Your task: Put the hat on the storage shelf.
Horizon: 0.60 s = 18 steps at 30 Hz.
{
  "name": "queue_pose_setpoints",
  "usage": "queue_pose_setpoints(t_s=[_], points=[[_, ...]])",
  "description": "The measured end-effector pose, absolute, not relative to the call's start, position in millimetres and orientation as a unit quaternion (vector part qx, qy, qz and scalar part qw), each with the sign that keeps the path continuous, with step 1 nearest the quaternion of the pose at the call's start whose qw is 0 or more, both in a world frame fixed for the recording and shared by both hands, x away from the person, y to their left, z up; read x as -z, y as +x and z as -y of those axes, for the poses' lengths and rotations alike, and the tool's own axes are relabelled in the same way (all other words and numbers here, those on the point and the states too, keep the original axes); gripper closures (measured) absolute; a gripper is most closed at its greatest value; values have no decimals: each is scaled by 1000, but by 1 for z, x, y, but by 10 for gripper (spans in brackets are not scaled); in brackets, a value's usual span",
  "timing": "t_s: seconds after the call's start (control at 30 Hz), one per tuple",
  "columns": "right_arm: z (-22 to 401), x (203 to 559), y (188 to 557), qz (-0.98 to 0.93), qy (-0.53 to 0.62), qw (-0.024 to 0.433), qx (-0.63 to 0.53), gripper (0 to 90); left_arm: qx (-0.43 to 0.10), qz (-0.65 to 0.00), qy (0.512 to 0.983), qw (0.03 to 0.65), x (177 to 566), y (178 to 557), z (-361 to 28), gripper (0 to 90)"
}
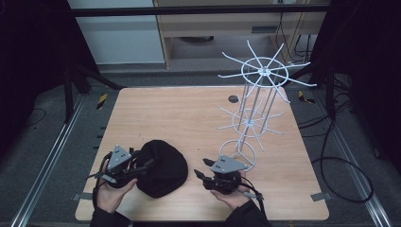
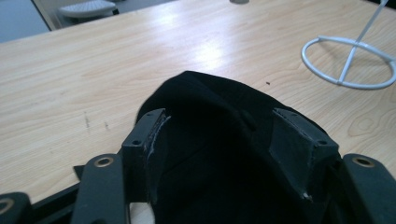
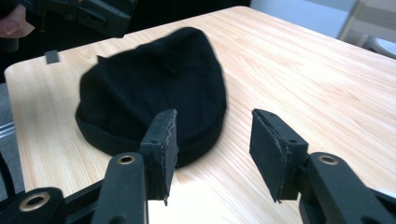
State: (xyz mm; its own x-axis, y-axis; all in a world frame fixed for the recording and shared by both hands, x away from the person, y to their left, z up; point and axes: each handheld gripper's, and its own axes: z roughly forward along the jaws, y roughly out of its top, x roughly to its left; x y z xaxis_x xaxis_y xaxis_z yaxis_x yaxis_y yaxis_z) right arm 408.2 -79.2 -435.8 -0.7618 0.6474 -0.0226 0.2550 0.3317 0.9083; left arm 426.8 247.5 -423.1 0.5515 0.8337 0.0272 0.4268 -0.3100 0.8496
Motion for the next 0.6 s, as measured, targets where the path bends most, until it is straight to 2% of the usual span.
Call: queue_pose_setpoints(t_s=[0.17,0.4,0.6], points=[[115,441,397,-775,325,211,-500,505,-225,-423,778,407,429,436,-234,384],[167,448,376,-757,368,241,-482,496,-214,-444,788,370,439,448,-218,453],[211,454,373,-730,420,272,-467,486,-195,-466,786,356,448,457,-218,582]])
